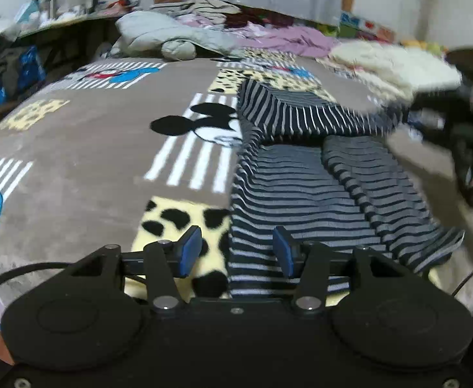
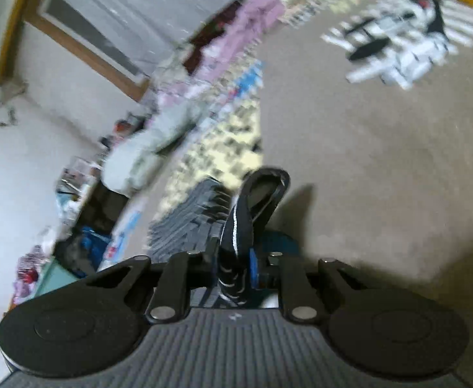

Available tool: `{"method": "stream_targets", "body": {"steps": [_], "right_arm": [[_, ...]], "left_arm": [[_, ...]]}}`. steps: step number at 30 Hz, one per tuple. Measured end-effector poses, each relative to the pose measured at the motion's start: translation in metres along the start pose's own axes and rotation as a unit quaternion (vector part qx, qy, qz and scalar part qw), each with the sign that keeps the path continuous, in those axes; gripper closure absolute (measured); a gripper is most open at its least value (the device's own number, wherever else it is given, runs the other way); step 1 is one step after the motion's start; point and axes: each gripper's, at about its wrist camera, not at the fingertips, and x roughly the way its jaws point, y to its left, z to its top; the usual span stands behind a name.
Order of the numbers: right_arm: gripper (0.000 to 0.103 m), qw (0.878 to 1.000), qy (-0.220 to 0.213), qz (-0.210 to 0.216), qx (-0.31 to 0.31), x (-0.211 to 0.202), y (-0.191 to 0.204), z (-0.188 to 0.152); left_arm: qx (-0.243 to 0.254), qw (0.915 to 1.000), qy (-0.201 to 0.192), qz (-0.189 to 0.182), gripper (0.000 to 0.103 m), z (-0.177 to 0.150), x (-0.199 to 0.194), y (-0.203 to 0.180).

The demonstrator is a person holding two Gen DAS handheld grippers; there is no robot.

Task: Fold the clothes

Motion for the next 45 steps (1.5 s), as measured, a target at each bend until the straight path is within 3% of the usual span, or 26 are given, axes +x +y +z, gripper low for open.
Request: {"method": "stream_targets", "body": {"steps": [2, 4, 5, 7, 12, 16, 22, 24, 26, 27, 28, 34, 37, 40, 45], "right_arm": [[0.084, 1.0, -0.01, 0.016, 0.0, -0.01, 0.007, 0.007], [0.084, 0.999, -0.016, 0.03, -0.001, -0.018, 0.012, 0.018], [0.084, 0.999, -0.018, 0.034, -0.003, -0.019, 0.015, 0.023], [0.084, 0.999, -0.018, 0.039, -0.013, -0.02, 0.019, 0.032], [0.084, 0.998, -0.02, 0.041, -0.037, -0.008, 0.031, 0.056], [0.084, 0.998, -0.033, 0.044, -0.043, -0.005, 0.036, 0.076], [0.084, 0.997, -0.042, 0.03, -0.057, -0.003, 0.034, 0.101], [0.084, 0.998, -0.029, 0.016, -0.045, 0.004, 0.023, 0.105], [0.084, 0.999, -0.01, 0.006, -0.037, 0.011, 0.014, 0.102], [0.084, 0.999, -0.003, -0.003, -0.041, 0.013, 0.01, 0.099], [0.084, 0.999, 0.003, -0.007, -0.04, 0.014, 0.006, 0.095], [0.084, 1.0, 0.007, 0.004, -0.007, 0.003, -0.021, 0.071], [0.084, 1.0, 0.012, 0.006, -0.006, 0.002, -0.024, 0.066], [0.084, 1.0, 0.017, 0.011, -0.007, 0.0, -0.021, 0.062], [0.084, 1.0, 0.018, 0.017, -0.011, -0.004, -0.015, 0.057]], "left_arm": [[0.002, 0.9999, 0.008, 0.012, 0.063, -0.006, 0.002, -0.003], [0.0, 0.9997, 0.01, 0.022, 0.087, -0.008, 0.006, -0.004], [-0.002, 0.9997, 0.007, 0.024, 0.094, -0.008, 0.006, -0.006], [0.011, 0.9996, -0.01, 0.025, 0.097, -0.003, 0.001, -0.014], [0.098, 0.9943, -0.035, 0.021, 0.098, 0.005, -0.005, -0.062], [0.192, 0.9808, -0.029, 0.015, 0.098, -0.003, 0.006, -0.102], [0.237, 0.9713, -0.013, 0.004, 0.098, -0.02, 0.027, -0.123], [0.239, 0.9708, -0.015, -0.015, 0.096, -0.02, 0.023, -0.121], [0.232, 0.9719, -0.008, -0.043, 0.08, -0.014, 0.012, -0.112], [0.223, 0.9729, -0.008, -0.059, 0.063, -0.01, 0.005, -0.105], [0.209, 0.9749, -0.01, -0.075, 0.061, -0.007, -0.003, -0.095], [0.061, 0.9958, -0.023, -0.064, 0.075, 0.02, -0.012, -0.017], [0.074, 0.9957, -0.028, -0.048, 0.083, 0.026, -0.007, -0.019], [0.082, 0.9927, -0.038, -0.08, 0.084, 0.022, 0.003, -0.033], [0.173, 0.9807, 0.006, -0.091, 0.084, -0.009, 0.03, -0.065]]}}
